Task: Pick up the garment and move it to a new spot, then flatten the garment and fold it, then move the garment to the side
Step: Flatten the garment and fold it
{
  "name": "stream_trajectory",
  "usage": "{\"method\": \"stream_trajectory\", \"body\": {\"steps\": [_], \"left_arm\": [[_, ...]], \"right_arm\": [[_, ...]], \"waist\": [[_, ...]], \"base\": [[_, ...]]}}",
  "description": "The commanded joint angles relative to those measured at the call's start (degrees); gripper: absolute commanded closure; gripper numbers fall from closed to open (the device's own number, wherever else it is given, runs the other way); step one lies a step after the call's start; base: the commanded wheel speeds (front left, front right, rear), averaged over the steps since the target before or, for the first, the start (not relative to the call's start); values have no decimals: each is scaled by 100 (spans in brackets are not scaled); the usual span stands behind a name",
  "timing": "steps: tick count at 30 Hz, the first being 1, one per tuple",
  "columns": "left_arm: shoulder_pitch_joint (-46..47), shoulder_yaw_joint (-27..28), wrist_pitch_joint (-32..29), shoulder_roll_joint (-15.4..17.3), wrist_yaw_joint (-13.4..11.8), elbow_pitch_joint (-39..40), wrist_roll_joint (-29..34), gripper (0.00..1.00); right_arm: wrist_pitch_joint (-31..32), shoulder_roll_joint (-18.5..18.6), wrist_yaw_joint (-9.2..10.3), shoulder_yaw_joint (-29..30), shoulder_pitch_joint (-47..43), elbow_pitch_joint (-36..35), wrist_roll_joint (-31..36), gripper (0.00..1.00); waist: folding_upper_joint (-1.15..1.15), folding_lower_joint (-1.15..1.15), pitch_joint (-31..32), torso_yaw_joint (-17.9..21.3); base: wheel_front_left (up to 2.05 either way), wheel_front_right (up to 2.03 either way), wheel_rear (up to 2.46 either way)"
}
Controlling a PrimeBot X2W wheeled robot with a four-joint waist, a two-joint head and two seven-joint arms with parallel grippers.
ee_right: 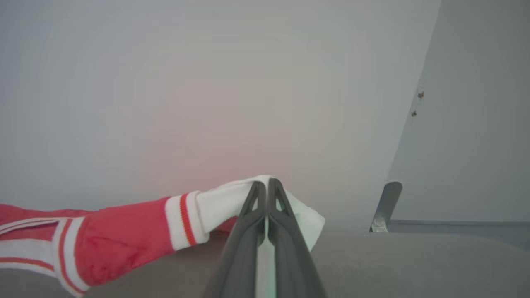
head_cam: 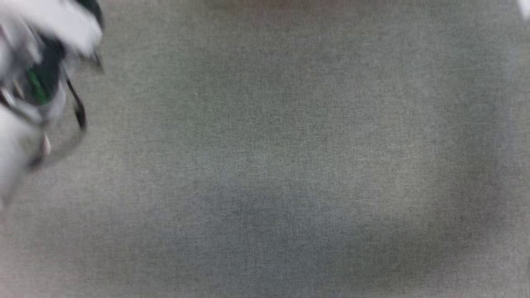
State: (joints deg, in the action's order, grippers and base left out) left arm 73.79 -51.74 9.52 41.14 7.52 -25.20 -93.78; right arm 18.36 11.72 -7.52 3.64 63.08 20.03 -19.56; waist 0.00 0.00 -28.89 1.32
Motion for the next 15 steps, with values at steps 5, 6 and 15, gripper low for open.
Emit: {"method": "stream_trajectory", "body": {"steps": [5, 6, 15], "left_arm": [[-1371, -119, 148, 396, -9, 1009, -191, 100], [-1598, -148, 181, 477, -9, 1180, -188, 100], [-3274, -379, 405, 1190, -9, 2421, -35, 100]], "right_arm": [[927, 192, 5, 168, -1761, -1343, -474, 100], [1085, 199, 6, 215, -2063, -1574, -526, 100], [2398, 315, 5, 378, -4399, -3458, -688, 100]], "waist": [[0, 0, 378, -166], [0, 0, 431, -176], [0, 0, 882, -215]], "base": [[0, 0, 0], [0, 0, 0], [0, 0, 0]]}}
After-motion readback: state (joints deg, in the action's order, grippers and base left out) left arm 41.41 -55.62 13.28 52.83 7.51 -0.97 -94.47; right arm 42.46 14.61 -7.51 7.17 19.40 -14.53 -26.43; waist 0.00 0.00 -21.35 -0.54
